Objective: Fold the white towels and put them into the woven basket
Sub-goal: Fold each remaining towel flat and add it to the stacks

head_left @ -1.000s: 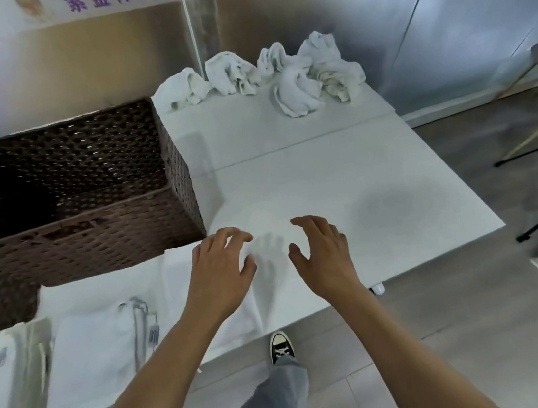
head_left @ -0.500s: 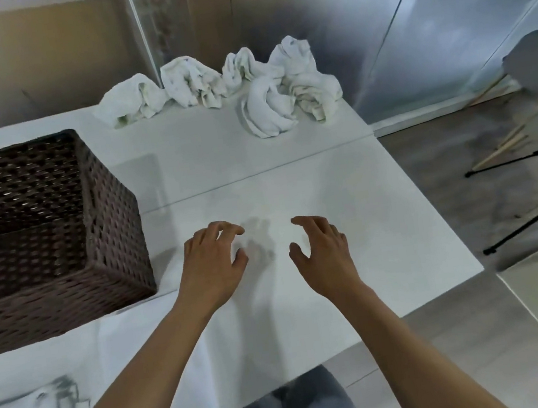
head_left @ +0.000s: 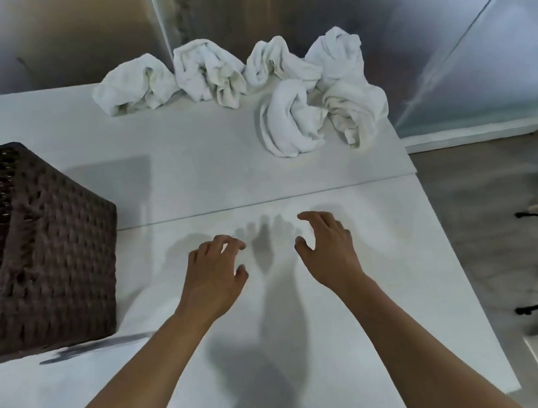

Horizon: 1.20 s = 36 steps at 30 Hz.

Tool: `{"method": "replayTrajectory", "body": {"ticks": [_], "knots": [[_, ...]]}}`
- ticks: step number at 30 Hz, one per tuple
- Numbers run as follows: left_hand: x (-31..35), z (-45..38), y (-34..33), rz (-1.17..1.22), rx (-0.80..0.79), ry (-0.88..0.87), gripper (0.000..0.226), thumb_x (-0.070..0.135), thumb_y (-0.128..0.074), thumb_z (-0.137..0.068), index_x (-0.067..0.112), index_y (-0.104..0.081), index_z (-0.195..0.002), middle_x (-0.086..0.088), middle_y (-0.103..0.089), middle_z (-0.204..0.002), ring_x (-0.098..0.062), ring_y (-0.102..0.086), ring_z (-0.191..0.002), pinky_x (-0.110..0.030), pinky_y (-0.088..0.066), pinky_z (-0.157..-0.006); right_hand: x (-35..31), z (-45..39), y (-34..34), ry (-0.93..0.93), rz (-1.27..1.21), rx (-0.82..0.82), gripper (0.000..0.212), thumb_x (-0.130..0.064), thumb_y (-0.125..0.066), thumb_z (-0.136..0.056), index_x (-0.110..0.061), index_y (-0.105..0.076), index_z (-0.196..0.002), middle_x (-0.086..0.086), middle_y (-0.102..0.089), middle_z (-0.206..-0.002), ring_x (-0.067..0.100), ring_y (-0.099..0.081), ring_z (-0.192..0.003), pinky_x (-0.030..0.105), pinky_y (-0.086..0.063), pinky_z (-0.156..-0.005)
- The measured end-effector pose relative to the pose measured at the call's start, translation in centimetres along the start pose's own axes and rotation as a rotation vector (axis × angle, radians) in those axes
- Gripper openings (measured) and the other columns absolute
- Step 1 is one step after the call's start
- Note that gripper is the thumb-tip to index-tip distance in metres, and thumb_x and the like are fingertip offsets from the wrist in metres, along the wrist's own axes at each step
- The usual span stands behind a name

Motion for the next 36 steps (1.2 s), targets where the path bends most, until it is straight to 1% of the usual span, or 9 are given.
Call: {"method": "replayTrajectory", "body": {"ticks": [4,7,10,13,16,21,27,32,36], "knots": [[-0.1,-2.7,-2.8,-0.022,-0.066,0.070,0.056,0.034,-0.058,-0.094,0.031,-0.042,-0.148,0.005,-0.034,-0.158,-0.023,-0.035,-0.142,-0.038,-0.027,-0.112,2.2,-6.7,0.7,0.005,0.023,-0.048,0.044,-0.025,-0.061,-0.095,-0.024,-0.054,-0.138,0.001,-0.051,-0.138,0.026,-0.053,-0.119,0.039,-0.035,-0.103],[-1.0,-3.0,-5.5,-0.058,-0.162,0.156,0.071,0.040,-0.067,-0.087,0.034,-0.038,-0.151,0.001,-0.030,-0.161,-0.027,-0.034,-0.145,-0.046,-0.035,-0.108,3.2,-12.6,1.2,0.051,0.097,-0.097,0.044,-0.027,-0.061,-0.095,-0.026,-0.056,-0.139,0.004,-0.046,-0.143,0.030,-0.052,-0.124,0.043,-0.038,-0.105],[-1.9,-1.9,-8.1,-0.140,-0.226,0.194,0.097,0.051,-0.080,-0.070,0.036,-0.034,-0.153,-0.003,-0.028,-0.163,-0.035,-0.038,-0.143,-0.053,-0.042,-0.102,3.3,-17.6,1.3,0.086,0.203,-0.153,0.048,-0.034,-0.059,-0.096,-0.032,-0.053,-0.143,0.007,-0.029,-0.159,0.032,-0.042,-0.136,0.045,-0.034,-0.112],[-2.2,-1.4,-9.5,-0.152,-0.230,0.200,0.113,0.053,-0.082,-0.069,0.036,-0.017,-0.159,-0.004,-0.012,-0.168,-0.036,-0.025,-0.150,-0.056,-0.032,-0.112,3.2,-21.3,1.1,0.126,0.297,-0.185,0.052,-0.039,-0.059,-0.095,-0.039,-0.049,-0.145,0.005,-0.012,-0.168,0.029,-0.025,-0.149,0.044,-0.021,-0.120],[-2.0,-1.7,-9.6,-0.132,-0.206,0.215,0.109,0.051,-0.076,-0.080,0.040,-0.001,-0.159,0.001,0.008,-0.169,-0.032,-0.006,-0.155,-0.053,-0.017,-0.120,3.4,-23.7,0.6,0.151,0.372,-0.257,0.055,-0.042,-0.057,-0.095,-0.039,-0.045,-0.148,0.005,-0.014,-0.168,0.026,-0.017,-0.153,0.046,-0.013,-0.124],[-1.9,-1.8,-9.6,-0.089,-0.196,0.222,0.110,0.048,-0.076,-0.081,0.043,0.002,-0.158,0.005,0.014,-0.168,-0.030,0.000,-0.155,-0.052,-0.012,-0.122,3.8,-23.5,-0.1,0.196,0.324,-0.257,0.043,-0.040,-0.053,-0.099,-0.030,-0.057,-0.140,0.000,-0.045,-0.152,0.022,-0.038,-0.144,0.045,-0.013,-0.124],[-1.5,-1.9,-9.2,-0.088,-0.234,0.235,0.103,0.044,-0.071,-0.086,0.042,0.004,-0.158,0.005,0.015,-0.167,-0.028,0.003,-0.155,-0.051,-0.010,-0.122,4.2,-14.0,-1.5,0.193,0.078,-0.297,0.020,-0.037,-0.061,-0.096,-0.033,-0.074,-0.111,-0.008,-0.064,-0.121,0.018,-0.058,-0.119,0.038,-0.035,-0.107],[-1.4,-2.0,-8.1,-0.038,-0.272,0.252,0.080,0.049,-0.056,-0.095,0.039,-0.009,-0.159,0.005,0.009,-0.168,-0.027,-0.003,-0.155,-0.049,-0.021,-0.120,4.4,-4.0,-4.1,0.158,-0.046,-0.361,0.016,-0.034,-0.062,-0.095,-0.037,-0.075,-0.104,-0.017,-0.062,-0.118,0.008,-0.054,-0.121,0.033,-0.033,-0.104],[-0.2,-2.1,-7.7,0.277,-0.237,0.367,0.057,0.051,-0.055,-0.094,0.033,-0.043,-0.147,0.003,-0.025,-0.164,-0.023,-0.022,-0.151,-0.048,-0.032,-0.116,3.8,-0.3,-3.9,0.079,-0.283,-0.339,0.013,-0.026,-0.067,-0.093,-0.035,-0.077,-0.096,-0.022,-0.065,-0.110,-0.001,-0.059,-0.108,0.024,-0.042,-0.098]]}}
Point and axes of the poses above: each hand's wrist, its own z-axis away from the middle knuckle, its own y-axis out of the back of the hand, x = y × z, the point moved 1 cm from there along -z, towards the middle knuckle
